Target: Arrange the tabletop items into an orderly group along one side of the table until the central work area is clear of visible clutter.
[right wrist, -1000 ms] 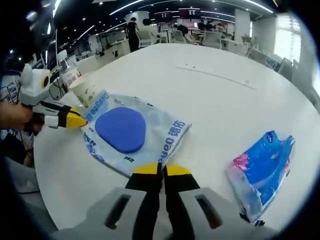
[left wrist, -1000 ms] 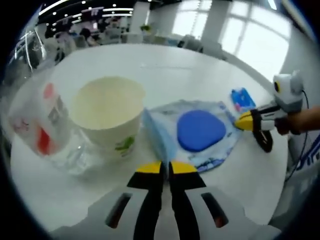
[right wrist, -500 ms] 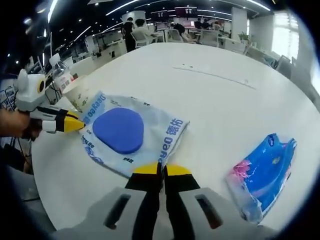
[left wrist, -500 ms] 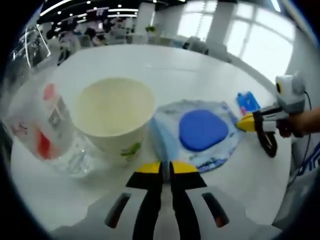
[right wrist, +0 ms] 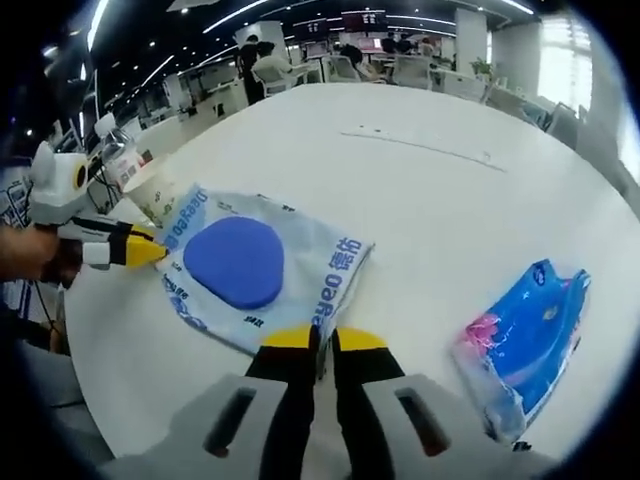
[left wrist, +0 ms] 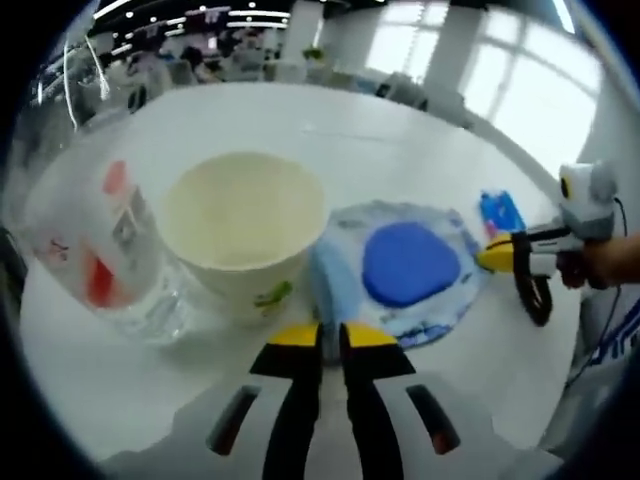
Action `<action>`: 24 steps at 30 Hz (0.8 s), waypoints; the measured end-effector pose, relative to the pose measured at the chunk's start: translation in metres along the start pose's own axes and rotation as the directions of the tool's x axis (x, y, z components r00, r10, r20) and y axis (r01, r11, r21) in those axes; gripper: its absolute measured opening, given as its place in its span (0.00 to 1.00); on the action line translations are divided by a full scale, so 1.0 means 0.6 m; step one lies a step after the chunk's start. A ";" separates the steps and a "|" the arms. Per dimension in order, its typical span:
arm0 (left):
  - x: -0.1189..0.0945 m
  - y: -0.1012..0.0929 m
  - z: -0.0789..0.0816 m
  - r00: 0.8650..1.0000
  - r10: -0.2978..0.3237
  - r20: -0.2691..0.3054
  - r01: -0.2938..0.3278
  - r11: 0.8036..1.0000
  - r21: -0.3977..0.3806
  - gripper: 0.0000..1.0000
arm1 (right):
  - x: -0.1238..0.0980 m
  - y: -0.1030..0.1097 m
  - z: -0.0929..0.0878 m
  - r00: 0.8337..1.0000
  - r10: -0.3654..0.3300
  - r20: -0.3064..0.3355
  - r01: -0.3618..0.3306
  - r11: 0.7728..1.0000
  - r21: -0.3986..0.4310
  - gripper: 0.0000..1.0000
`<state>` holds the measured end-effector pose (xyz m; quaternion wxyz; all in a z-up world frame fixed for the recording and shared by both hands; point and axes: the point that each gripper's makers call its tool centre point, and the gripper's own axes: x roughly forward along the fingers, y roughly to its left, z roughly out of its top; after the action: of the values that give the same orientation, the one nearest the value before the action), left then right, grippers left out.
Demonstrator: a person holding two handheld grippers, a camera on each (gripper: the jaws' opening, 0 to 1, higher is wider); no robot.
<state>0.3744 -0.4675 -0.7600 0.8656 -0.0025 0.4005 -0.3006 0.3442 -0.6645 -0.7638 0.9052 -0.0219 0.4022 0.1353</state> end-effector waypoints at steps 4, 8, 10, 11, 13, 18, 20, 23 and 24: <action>-0.012 0.005 0.005 1.000 0.003 0.013 -0.003 1.000 0.023 0.07 | 0.000 0.003 -0.002 1.000 0.008 -0.007 -0.008 1.000 0.017 0.06; -0.021 0.000 0.006 1.000 -0.014 0.013 0.014 1.000 0.008 0.10 | -0.005 0.005 0.001 1.000 0.007 0.003 -0.007 1.000 0.000 0.08; -0.026 -0.005 0.004 1.000 -0.018 0.008 0.018 1.000 0.016 0.11 | -0.007 0.008 0.001 1.000 0.013 0.004 -0.013 1.000 -0.002 0.10; -0.027 -0.008 0.004 1.000 -0.020 0.009 0.020 1.000 0.022 0.11 | -0.008 0.010 0.000 1.000 0.019 0.002 -0.019 1.000 -0.003 0.10; -0.032 -0.015 0.002 1.000 -0.025 0.007 0.025 0.999 0.037 0.13 | -0.013 0.013 -0.002 1.000 0.021 0.001 -0.021 1.000 -0.014 0.12; -0.047 -0.031 0.000 0.999 -0.039 0.008 0.038 0.996 0.079 0.18 | -0.024 0.014 -0.006 1.000 0.030 0.004 -0.030 0.999 -0.017 0.15; -0.052 -0.036 -0.002 0.999 -0.042 0.008 0.041 0.995 0.089 0.19 | -0.031 0.012 -0.007 1.000 0.026 0.007 -0.026 0.999 -0.023 0.16; -0.065 -0.046 -0.005 0.999 -0.048 0.014 0.046 0.992 0.116 0.20 | -0.041 0.008 -0.008 1.000 0.023 0.013 -0.022 1.000 -0.019 0.17; -0.068 -0.049 -0.006 0.999 -0.050 0.014 0.048 0.991 0.122 0.21 | -0.044 0.006 -0.010 1.000 0.021 0.013 -0.020 1.000 -0.022 0.18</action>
<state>0.3363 -0.4694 -0.7273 0.8600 0.0379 0.3736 -0.3456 0.3219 -0.6678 -0.7479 0.9062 -0.0270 0.3947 0.1492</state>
